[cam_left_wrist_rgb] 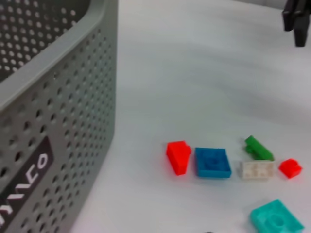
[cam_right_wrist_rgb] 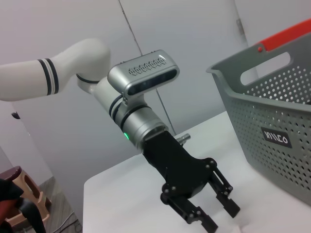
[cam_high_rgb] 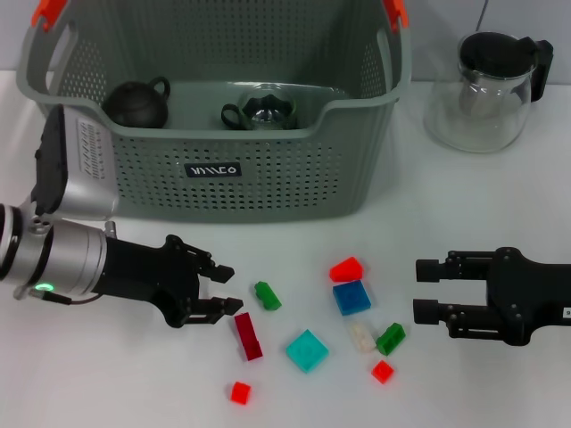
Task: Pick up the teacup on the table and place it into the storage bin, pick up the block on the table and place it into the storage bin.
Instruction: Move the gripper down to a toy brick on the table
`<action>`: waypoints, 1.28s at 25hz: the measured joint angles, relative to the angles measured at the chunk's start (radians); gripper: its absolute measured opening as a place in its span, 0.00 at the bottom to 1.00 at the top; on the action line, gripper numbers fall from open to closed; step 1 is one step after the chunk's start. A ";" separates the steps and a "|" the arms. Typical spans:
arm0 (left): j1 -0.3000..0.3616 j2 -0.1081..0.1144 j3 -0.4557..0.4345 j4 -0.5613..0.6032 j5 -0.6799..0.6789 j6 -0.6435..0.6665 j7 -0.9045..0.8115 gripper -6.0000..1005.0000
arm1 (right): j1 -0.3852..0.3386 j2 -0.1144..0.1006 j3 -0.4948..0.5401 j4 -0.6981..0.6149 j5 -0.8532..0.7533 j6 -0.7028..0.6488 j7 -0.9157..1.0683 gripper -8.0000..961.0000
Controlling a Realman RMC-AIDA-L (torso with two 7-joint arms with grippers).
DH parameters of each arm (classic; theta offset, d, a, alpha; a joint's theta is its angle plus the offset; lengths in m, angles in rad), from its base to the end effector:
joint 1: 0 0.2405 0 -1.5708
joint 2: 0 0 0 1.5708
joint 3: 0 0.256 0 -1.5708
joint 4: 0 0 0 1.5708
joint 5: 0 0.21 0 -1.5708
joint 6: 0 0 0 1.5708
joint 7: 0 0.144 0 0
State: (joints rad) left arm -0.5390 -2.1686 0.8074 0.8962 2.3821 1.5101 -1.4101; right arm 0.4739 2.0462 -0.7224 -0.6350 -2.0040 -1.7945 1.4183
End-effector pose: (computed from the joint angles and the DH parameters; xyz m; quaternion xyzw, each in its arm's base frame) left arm -0.2627 0.3258 -0.0250 -0.9865 -0.1322 -0.0330 0.0911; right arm 0.2659 0.2870 0.0056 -0.9365 0.2271 0.2667 0.0160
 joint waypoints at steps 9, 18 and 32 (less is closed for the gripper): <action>-0.008 0.001 0.001 -0.055 0.009 -0.086 0.008 0.44 | -0.002 0.000 0.000 0.000 0.001 0.002 0.002 0.68; -0.007 0.002 0.003 -0.070 0.026 -0.106 0.006 0.44 | -0.005 0.001 0.000 0.000 0.001 0.003 0.004 0.68; 0.010 -0.002 -0.006 -0.080 0.043 -0.096 0.002 0.43 | -0.002 0.002 0.000 0.000 0.002 -0.004 0.008 0.68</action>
State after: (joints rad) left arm -0.5293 -2.1706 0.8017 0.8161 2.4248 1.4143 -1.4083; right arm 0.4717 2.0478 -0.7224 -0.6350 -2.0025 -1.7989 1.4268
